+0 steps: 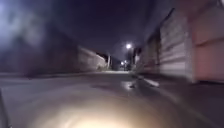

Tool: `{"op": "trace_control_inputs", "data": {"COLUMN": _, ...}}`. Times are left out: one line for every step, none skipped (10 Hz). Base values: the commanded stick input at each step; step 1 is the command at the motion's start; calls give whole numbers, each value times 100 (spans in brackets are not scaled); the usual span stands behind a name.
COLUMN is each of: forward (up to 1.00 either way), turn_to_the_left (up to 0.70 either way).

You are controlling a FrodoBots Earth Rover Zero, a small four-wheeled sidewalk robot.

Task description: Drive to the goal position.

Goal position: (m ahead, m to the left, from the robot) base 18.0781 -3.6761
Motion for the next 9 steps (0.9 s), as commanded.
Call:
{"op": "trace_control_inputs", "data": {"forward": 70, "turn_to_the_left": 2}}
{"op": "trace_control_inputs", "data": {"forward": 70, "turn_to_the_left": 2}}
{"op": "trace_control_inputs", "data": {"forward": 70, "turn_to_the_left": 2}}
{"op": "trace_control_inputs", "data": {"forward": 70, "turn_to_the_left": 2}}
{"op": "trace_control_inputs", "data": {"forward": 70, "turn_to_the_left": 2}}
{"op": "trace_control_inputs", "data": {"forward": 70, "turn_to_the_left": 2}}
{"op": "trace_control_inputs", "data": {"forward": 70, "turn_to_the_left": 2}}
{"op": "trace_control_inputs", "data": {"forward": 70, "turn_to_the_left": 2}}
{"op": "trace_control_inputs", "data": {"forward": 70, "turn_to_the_left": 2}}
